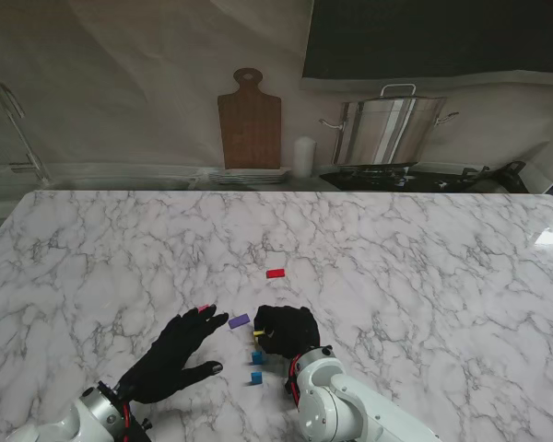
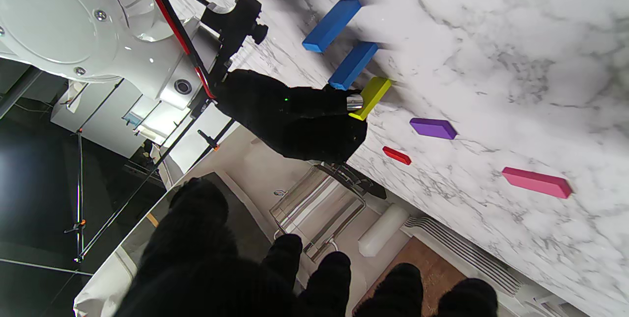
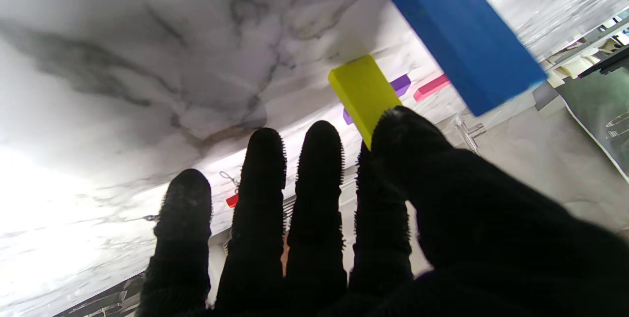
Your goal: Arrange dominoes in a row
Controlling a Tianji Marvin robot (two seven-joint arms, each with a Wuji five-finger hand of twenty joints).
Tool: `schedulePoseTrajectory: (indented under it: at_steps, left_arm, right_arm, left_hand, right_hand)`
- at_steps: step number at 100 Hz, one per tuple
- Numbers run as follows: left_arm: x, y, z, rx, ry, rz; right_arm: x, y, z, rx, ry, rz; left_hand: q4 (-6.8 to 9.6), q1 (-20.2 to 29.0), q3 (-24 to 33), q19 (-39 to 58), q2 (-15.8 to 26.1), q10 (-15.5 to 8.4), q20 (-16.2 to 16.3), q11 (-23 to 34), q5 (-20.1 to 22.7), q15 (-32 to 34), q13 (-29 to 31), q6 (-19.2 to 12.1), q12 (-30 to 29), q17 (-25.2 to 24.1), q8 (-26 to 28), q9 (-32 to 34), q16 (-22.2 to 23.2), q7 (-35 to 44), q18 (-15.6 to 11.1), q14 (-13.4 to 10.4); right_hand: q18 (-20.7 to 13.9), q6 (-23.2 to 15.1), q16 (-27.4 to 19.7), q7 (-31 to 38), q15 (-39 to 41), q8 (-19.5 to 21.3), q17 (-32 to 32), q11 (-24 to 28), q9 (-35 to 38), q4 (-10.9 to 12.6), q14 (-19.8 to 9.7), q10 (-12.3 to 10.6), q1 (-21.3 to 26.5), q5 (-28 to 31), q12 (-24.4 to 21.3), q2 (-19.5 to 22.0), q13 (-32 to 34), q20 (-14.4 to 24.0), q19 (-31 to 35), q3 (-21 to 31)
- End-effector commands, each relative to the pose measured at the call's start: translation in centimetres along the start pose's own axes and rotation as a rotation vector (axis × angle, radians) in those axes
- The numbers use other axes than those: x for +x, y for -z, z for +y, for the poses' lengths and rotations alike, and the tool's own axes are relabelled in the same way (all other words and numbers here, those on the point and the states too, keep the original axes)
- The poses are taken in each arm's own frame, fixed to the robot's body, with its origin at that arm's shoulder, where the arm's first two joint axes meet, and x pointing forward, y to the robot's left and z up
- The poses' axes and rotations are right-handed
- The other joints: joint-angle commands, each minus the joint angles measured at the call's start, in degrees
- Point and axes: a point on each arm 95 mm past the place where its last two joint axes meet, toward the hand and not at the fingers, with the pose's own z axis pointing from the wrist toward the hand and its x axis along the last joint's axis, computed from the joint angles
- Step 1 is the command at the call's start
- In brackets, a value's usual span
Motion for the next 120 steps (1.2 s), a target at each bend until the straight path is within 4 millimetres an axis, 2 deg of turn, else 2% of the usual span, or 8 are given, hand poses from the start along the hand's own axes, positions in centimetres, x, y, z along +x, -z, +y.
schedulePoseTrajectory:
  at_steps: [1, 28, 109, 120]
  left_arm:
    - [0.03, 0.03, 0.35, -0.016, 0.005, 0.002]
    - [0.02, 0.02, 0.36, -0.017, 0.004, 0.002]
    - [0.04, 0.01, 0.34, -0.016, 0.004, 0.002]
    - [0.07, 0.04, 0.33, -0.016, 0.004, 0.002]
  right_arm:
    - [-0.02, 0.26, -0.27, 0.008, -0.003, -0.002]
    - [-0.08, 0.34, -0.34, 0.011, -0.004, 0.005]
    - [-0.23, 0.43, -0.28, 0.029, 0.005, 0.007]
    - [-0.23, 0.45, -0.29, 0.030, 0.008, 0.005]
  left_hand:
    - [1.04, -0.07, -0.27, -0.38, -0.89, -1.40, -0.87, -0.34, -1.61, -0.62, -0.70, 0.06, 0.61, 0.37, 0.77, -0.77, -0.93, -0.84, -0.49, -1.49]
    - [1.04, -0.05, -0.26, -0.37, -0.88, -1.38, -0.86, -0.34, -1.60, -0.61, -0.69, 0.06, 0.59, 0.39, 0.75, -0.75, -0.93, -0.85, -0.48, -1.49]
    - [1.03, -0.09, -0.29, -0.35, -0.88, -1.39, -0.77, -0.34, -1.60, -0.60, -0.68, 0.09, 0.64, 0.38, 0.82, -0.75, -0.90, -0.82, -0.46, -1.49]
    - [1.03, -0.08, -0.28, -0.36, -0.91, -1.45, -0.77, -0.33, -1.60, -0.61, -0.70, 0.07, 0.64, 0.37, 0.84, -0.75, -0.90, -0.81, -0.47, -1.47]
  right_hand:
    - [-1.49, -2.47, 0.13, 3.33, 1.10, 3.08, -0.72, 2.13, -1.00, 0.05, -1.10, -0.51, -1.02, 2.50, 0.61, -1.10, -0.62, 0.91, 1.66, 1.19]
    - [-1.49, -2.48, 0.06, 3.12, 0.97, 3.06, -0.72, 2.00, -1.16, -0.03, -1.13, -0.55, -1.00, 2.42, 0.56, -1.33, -0.68, 0.94, 1.64, 1.22]
    - [-2.25, 1.47, -0.38, -4.85, -0.85, 0.84, -3.17, 0.28, -9.17, -0.12, -0.61, 0.99, -2.49, -5.22, -0.94, -2.28, -6.03, 1.23, 0.63, 0.98]
    - [-2.32, 1.00, -0.18, -4.01, -0.46, 2.32, -3.12, 1.52, -9.12, -0.13, -0.76, 0.70, -2.65, -5.21, -0.60, -2.52, -5.85, 1.41, 0.69, 0.79]
